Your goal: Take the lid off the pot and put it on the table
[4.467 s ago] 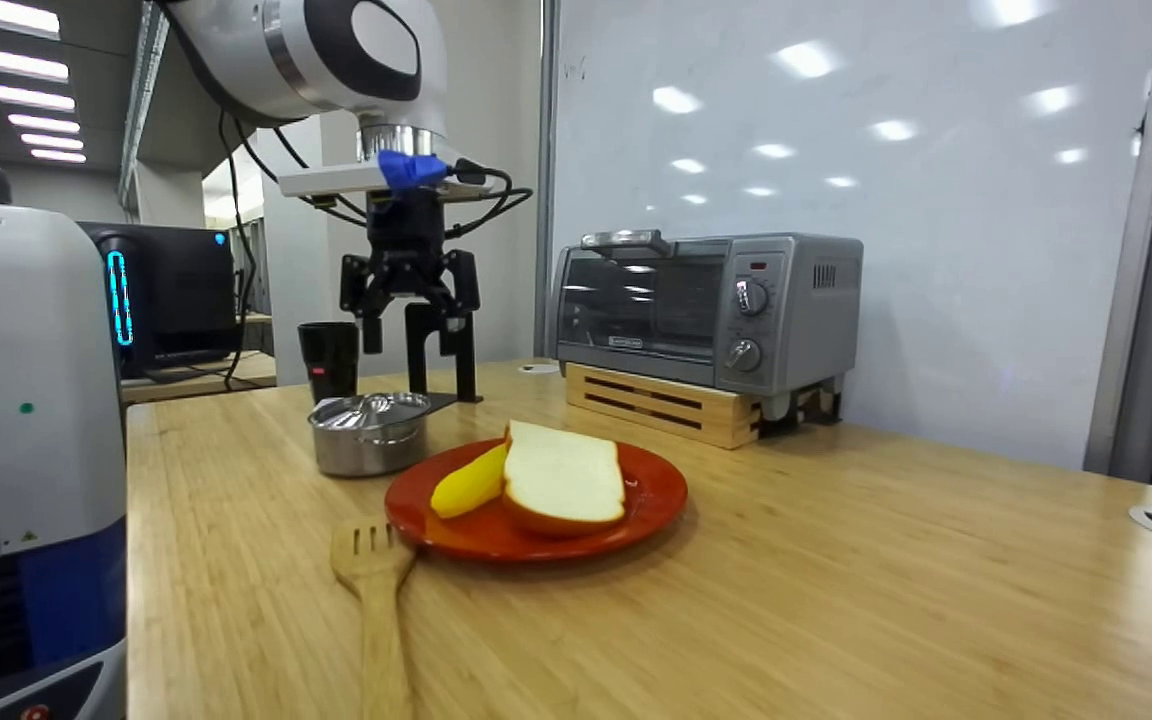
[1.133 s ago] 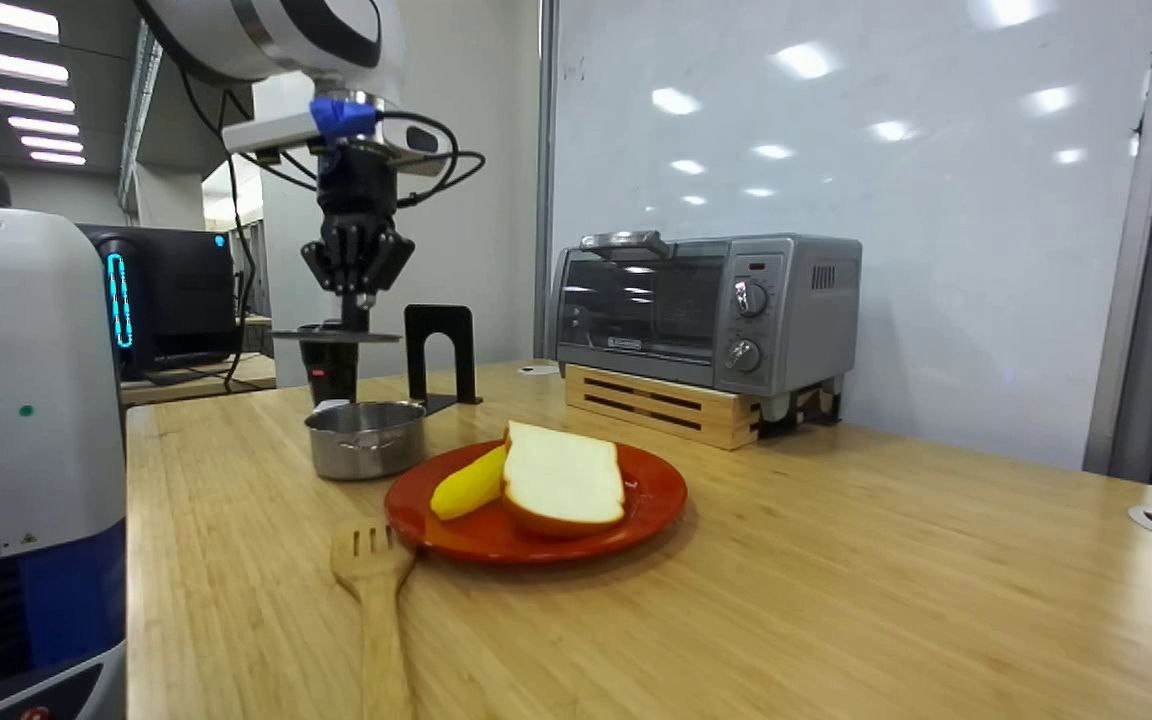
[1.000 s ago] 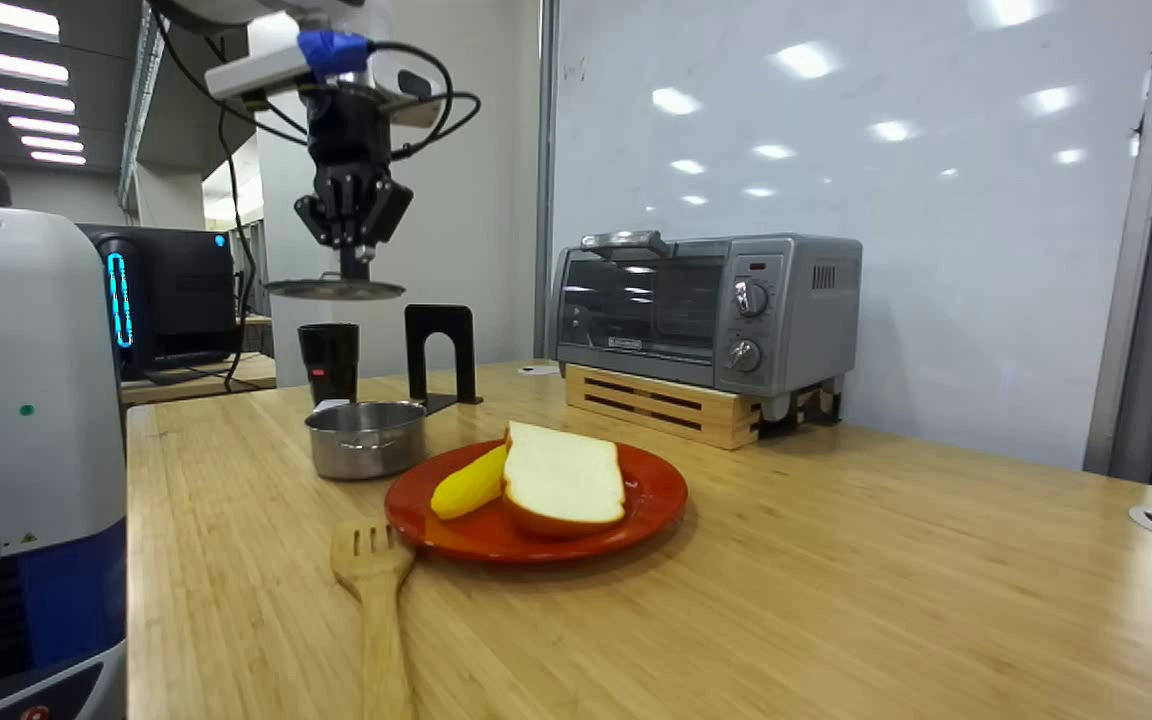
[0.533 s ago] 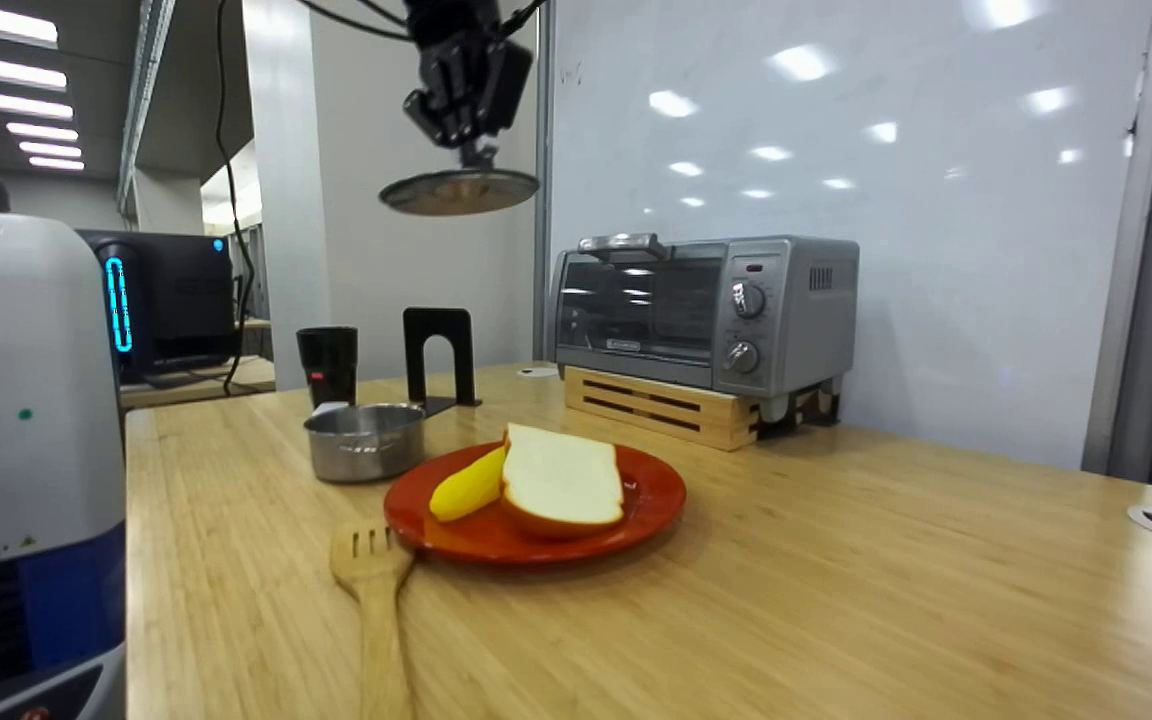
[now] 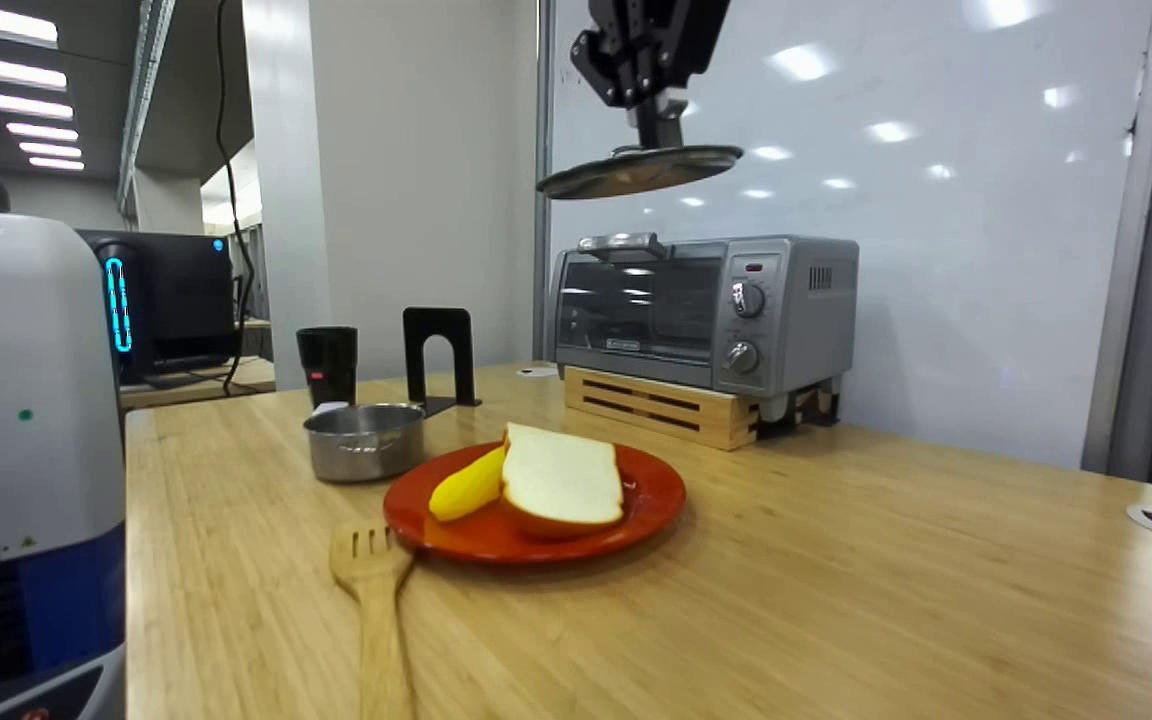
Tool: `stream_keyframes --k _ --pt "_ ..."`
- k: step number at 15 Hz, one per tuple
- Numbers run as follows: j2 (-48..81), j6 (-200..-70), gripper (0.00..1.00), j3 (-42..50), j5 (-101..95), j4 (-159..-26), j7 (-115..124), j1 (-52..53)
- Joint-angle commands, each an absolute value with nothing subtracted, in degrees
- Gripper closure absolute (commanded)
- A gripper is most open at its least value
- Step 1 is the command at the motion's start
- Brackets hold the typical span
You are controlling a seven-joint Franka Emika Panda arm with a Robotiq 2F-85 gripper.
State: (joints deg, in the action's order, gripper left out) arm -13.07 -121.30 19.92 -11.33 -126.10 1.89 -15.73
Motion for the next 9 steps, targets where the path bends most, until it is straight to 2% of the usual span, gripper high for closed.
stream_keyframes --k 1,9 --pt "-8.35 -127.01 0.99 22.06 -6.79 -126.12 1.1 -18.05" --pt "7.87 -135.58 0.99 23.94 8.77 -125.22 -5.1 -20.77"
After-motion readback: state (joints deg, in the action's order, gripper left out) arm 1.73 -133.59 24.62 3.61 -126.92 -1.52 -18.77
